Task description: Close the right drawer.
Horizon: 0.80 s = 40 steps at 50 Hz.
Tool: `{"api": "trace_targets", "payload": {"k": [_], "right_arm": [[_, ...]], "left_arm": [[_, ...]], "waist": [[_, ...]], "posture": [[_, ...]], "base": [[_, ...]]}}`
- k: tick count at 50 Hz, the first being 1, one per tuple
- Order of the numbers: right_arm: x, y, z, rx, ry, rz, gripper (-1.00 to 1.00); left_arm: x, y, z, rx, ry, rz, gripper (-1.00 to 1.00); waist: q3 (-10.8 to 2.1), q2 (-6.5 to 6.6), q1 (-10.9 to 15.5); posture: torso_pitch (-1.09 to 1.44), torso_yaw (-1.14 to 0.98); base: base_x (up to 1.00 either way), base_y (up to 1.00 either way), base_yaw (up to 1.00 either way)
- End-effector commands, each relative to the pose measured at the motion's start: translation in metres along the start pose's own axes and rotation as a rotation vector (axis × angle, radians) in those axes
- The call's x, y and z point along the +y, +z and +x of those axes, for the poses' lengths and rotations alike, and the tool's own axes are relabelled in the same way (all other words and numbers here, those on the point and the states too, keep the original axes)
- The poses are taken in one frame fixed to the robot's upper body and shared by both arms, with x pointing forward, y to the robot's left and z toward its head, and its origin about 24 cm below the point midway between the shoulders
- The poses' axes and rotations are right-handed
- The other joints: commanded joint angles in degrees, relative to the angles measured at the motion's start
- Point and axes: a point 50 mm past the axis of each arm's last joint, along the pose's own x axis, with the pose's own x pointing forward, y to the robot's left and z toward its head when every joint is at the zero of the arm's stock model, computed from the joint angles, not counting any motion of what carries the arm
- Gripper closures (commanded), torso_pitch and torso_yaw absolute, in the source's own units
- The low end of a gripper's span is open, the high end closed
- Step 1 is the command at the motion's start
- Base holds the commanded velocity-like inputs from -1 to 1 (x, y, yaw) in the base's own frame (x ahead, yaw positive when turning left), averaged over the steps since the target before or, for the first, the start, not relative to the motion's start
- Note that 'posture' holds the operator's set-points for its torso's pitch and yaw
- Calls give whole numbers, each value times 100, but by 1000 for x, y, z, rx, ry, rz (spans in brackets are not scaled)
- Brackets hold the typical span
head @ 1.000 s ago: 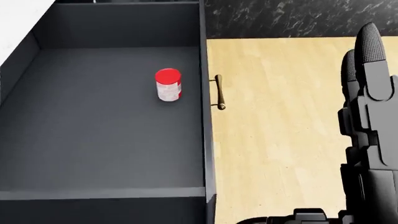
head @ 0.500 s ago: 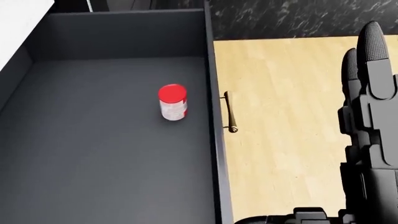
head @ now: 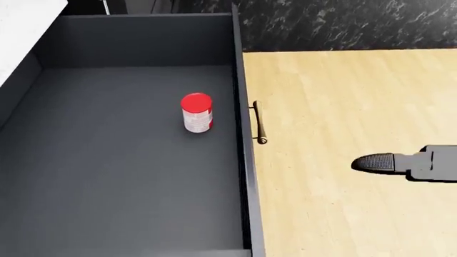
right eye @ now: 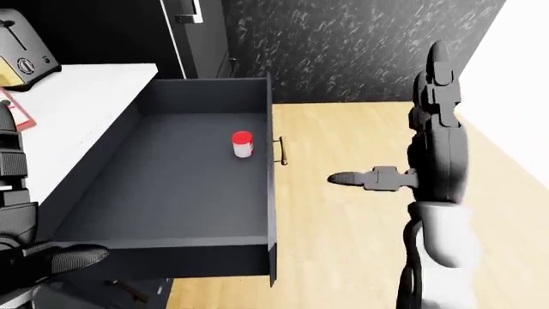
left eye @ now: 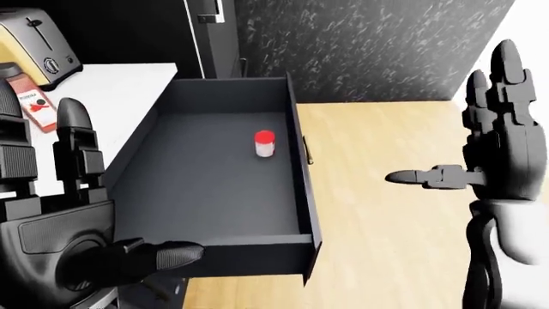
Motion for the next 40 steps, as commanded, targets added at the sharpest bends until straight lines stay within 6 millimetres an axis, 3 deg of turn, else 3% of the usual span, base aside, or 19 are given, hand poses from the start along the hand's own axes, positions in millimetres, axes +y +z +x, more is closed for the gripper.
{"api": "trace_targets", "payload": {"k": [1,7,16,21,27,40], "right_arm": [[-1,-19,17,24,-1,-35,-100],[12,-92,39,171,37,-20,-100],[34,-171,30,356,101,-26,-100],[42,-185,24,399,121,-30,-100],[57,-188,24,416,178,-38,-100],[106,-191,14,460,427,-123,-100]], "left_arm": [[-2,9,1,-56,-10,0,-100],[-2,10,1,-57,-9,1,-100],[-1,10,1,-58,-8,1,-100],[-1,10,1,-58,-7,1,-100],[-1,10,1,-58,-7,1,-100],[0,9,0,-58,-5,1,-100]], "waist": [[-32,1,7],[-96,-22,29],[-178,-19,98],[-223,-29,130],[-256,-27,148],[-300,-19,165]], "posture": [[0,0],[0,0],[0,0],[0,0],[0,0],[0,0]], "base": [[0,0,0],[0,0,0],[0,0,0],[0,0,0],[0,0,0],[0,0,0]]}}
